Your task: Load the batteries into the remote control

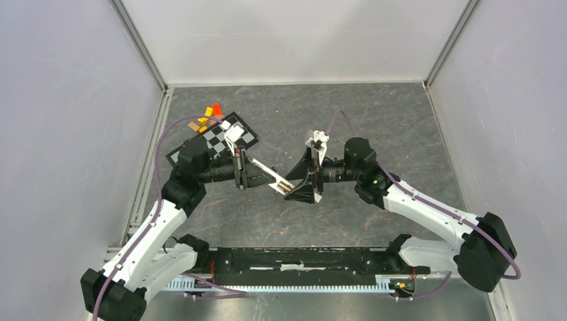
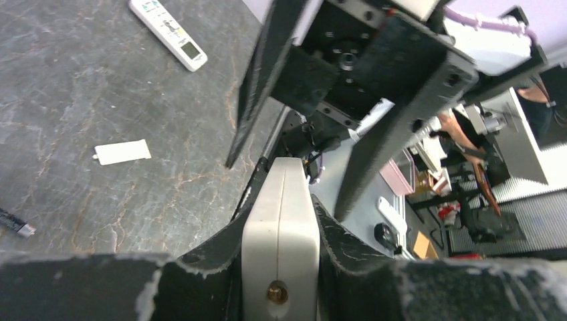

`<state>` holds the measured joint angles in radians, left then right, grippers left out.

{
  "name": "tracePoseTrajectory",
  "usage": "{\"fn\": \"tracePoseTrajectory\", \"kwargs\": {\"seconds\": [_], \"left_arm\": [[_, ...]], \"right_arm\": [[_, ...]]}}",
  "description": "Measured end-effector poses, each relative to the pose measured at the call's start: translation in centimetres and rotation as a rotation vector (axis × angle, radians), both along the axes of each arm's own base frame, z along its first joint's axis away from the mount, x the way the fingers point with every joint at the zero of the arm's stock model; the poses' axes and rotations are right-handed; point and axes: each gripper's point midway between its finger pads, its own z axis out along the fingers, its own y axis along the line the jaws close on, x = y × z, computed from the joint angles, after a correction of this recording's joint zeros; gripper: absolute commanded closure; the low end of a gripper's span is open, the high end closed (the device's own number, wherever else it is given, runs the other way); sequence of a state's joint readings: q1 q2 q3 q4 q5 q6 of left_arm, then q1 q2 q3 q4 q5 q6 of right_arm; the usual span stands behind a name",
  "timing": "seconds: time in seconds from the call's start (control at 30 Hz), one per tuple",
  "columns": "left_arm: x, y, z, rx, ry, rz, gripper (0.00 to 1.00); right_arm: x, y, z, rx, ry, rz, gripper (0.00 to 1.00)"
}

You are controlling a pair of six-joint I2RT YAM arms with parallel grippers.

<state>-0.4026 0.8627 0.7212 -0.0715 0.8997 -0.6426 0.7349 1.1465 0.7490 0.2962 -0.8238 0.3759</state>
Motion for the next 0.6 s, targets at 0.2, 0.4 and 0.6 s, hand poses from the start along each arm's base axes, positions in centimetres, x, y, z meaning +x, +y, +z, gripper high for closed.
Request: {"fn": "tracePoseTrajectory", "kwargs": {"seconds": [0.2, 0.4, 0.6], "left_arm": [[-1.2, 0.0, 0.5, -0.009, -0.049, -0.059, 0.97], [-1.3, -0.1, 0.9, -0.018, -0.070, -0.069, 0.40], [0.5, 0.0, 2.5, -0.070, -0.024, 0.064, 0.23]], "right_arm": [[-1.0, 0.8, -1.8, -0.068, 0.088, 0.065, 0.54], [-1.7, 1.1, -1.2, -0.067, 0.154, 0.099, 0.83], [-1.4, 1.2, -0.6, 0.021, 0.194, 0.033, 0.83]]}}
